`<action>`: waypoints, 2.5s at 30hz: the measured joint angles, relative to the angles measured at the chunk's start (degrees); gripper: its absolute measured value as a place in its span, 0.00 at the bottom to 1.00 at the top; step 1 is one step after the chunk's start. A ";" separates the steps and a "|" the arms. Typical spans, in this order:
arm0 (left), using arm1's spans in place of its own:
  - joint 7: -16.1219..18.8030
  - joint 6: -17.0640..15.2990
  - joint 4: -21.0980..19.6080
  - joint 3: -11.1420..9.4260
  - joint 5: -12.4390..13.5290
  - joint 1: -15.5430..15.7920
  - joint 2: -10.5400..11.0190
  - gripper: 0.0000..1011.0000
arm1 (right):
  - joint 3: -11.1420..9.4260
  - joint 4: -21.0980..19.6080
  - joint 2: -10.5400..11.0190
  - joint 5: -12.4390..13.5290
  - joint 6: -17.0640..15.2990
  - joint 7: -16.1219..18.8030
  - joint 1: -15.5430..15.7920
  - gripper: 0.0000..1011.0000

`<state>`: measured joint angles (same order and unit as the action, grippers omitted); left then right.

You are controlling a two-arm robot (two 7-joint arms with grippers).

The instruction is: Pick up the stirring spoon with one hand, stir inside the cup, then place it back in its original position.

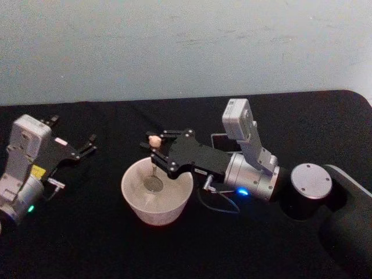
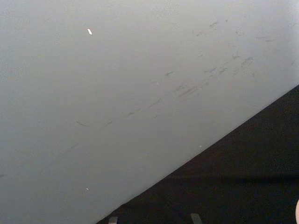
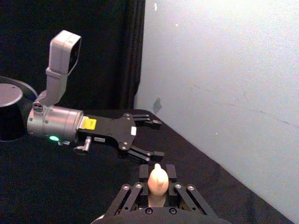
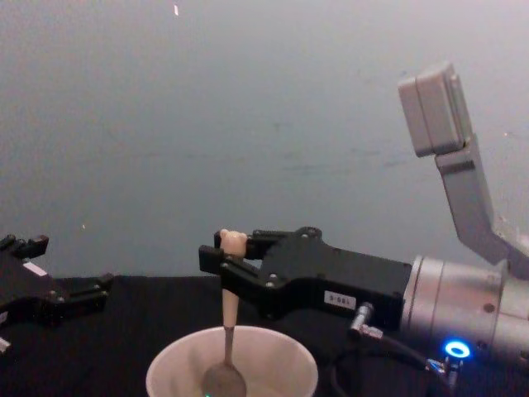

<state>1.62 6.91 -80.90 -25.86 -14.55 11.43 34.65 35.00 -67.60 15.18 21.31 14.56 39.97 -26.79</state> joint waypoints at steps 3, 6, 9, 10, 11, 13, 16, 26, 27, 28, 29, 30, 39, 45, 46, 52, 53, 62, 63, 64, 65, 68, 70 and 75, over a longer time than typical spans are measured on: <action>0.00 0.00 0.00 0.00 0.00 0.00 0.00 0.99 | -0.26 0.30 0.06 -0.18 0.01 -0.16 -0.05 0.21; 0.00 0.00 0.00 0.00 0.00 0.00 0.00 0.99 | -0.42 0.35 0.12 -0.27 0.00 -0.21 -0.05 0.21; 0.00 0.00 0.00 0.00 0.00 0.00 0.00 0.99 | -0.54 0.33 0.16 -0.32 -0.01 -0.22 0.02 0.21; 0.00 0.00 0.00 0.00 0.00 0.00 0.00 0.99 | -0.56 0.32 0.16 -0.32 -0.02 -0.22 0.03 0.21; 0.00 0.00 0.00 0.00 0.00 0.00 0.00 0.99 | -0.57 0.31 0.16 -0.33 -0.02 -0.21 0.04 0.21; 0.00 0.00 0.00 0.00 0.00 0.00 0.00 0.99 | -0.61 0.28 0.17 -0.35 -0.01 -0.19 0.07 0.21; 0.00 0.00 0.00 0.00 0.00 0.00 0.00 0.99 | -0.72 -0.05 0.26 -0.35 -0.12 -0.17 0.16 0.21; 0.00 0.00 0.00 0.00 0.00 0.00 0.00 0.99 | -2.07 -5.95 2.63 1.00 -3.57 -0.63 0.70 0.21; 0.00 0.00 0.00 0.00 0.00 0.00 0.00 0.99 | -2.17 -6.41 2.83 1.13 -3.84 -0.68 0.75 0.21; 0.00 0.00 0.00 0.00 0.00 0.00 0.00 0.99 | -2.27 -6.91 3.04 1.28 -4.05 -0.72 0.79 0.21; 0.00 0.00 0.00 0.00 0.00 0.00 0.00 0.99 | -2.49 -7.86 3.45 1.57 -4.42 -0.81 0.90 0.21; 0.00 0.00 0.00 0.00 0.00 0.00 0.00 0.99 | -2.60 -8.33 3.68 1.71 -4.60 -0.87 0.95 0.21; 0.00 0.00 0.00 0.00 0.00 0.00 0.00 0.99 | -4.45 -13.34 6.08 3.55 -5.68 -1.84 1.34 0.21; 0.00 0.00 0.00 0.00 0.00 0.00 0.00 0.99 | -6.39 -15.09 7.67 5.22 -5.44 -2.36 1.65 0.21; 0.00 0.00 0.00 0.00 0.00 0.00 0.00 0.99 | -6.62 -15.23 7.89 5.47 -5.44 -2.38 1.69 0.21; 0.00 0.00 0.00 0.00 0.00 0.00 0.00 0.99 | -8.38 -15.92 9.52 7.48 -5.62 -2.37 2.24 0.21; 0.00 0.00 0.00 0.00 0.00 0.00 0.00 0.99 | -8.54 -15.98 9.68 7.65 -5.64 -2.40 2.32 0.21; 0.00 0.00 0.00 0.00 0.00 0.00 0.00 0.99 | -11.09 -17.73 12.24 9.74 -5.72 -2.92 4.09 0.21; 0.00 0.00 0.00 0.00 0.00 0.00 0.00 0.99 | -11.28 -17.85 12.48 9.79 -5.69 -2.98 4.26 0.21; 0.00 0.00 0.00 0.00 0.00 0.00 0.00 0.99 | -11.58 -17.97 12.85 9.83 -5.65 -3.12 4.51 0.21; 0.00 0.00 0.00 0.00 0.00 0.00 0.00 0.99 | -11.68 -17.98 13.01 9.83 -5.64 -3.20 4.59 0.21; 0.00 0.00 0.00 0.00 0.00 0.00 0.00 0.99 | -12.15 -17.99 13.77 9.73 -5.67 -3.56 5.05 0.21; 0.00 0.00 0.00 0.00 0.00 0.00 0.00 0.99 | -12.39 -17.91 14.23 9.61 -5.76 -3.74 5.36 0.21; 0.00 0.00 0.00 0.00 0.00 0.00 0.00 0.99 | -12.61 -17.16 14.75 9.30 -6.17 -3.81 5.74 0.21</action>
<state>1.62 6.91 -80.90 -25.86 -14.55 11.43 34.65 22.39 -84.77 29.93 30.60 8.39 36.16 -21.06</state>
